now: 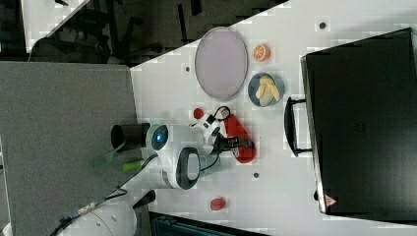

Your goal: Pick Ketchup from the table and place it in strainer.

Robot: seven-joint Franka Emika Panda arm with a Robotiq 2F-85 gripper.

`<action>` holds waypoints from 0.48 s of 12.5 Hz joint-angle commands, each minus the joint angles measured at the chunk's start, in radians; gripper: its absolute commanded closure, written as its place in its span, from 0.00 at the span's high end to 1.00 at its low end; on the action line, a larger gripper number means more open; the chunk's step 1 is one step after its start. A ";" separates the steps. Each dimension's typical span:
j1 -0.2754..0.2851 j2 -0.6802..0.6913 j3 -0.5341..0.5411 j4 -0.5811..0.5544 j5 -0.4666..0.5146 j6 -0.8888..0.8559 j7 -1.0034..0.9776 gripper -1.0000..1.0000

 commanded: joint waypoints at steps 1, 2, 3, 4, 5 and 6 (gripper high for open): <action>0.003 -0.071 -0.002 0.045 0.001 0.000 -0.034 0.62; 0.003 -0.103 -0.002 0.051 0.001 -0.033 -0.034 0.62; 0.003 -0.145 -0.001 0.057 0.001 -0.085 -0.034 0.62; 0.004 -0.191 0.001 0.070 0.001 -0.155 -0.031 0.62; 0.004 -0.241 0.004 0.090 0.002 -0.232 -0.025 0.62; 0.004 -0.291 0.008 0.116 0.002 -0.313 -0.017 0.62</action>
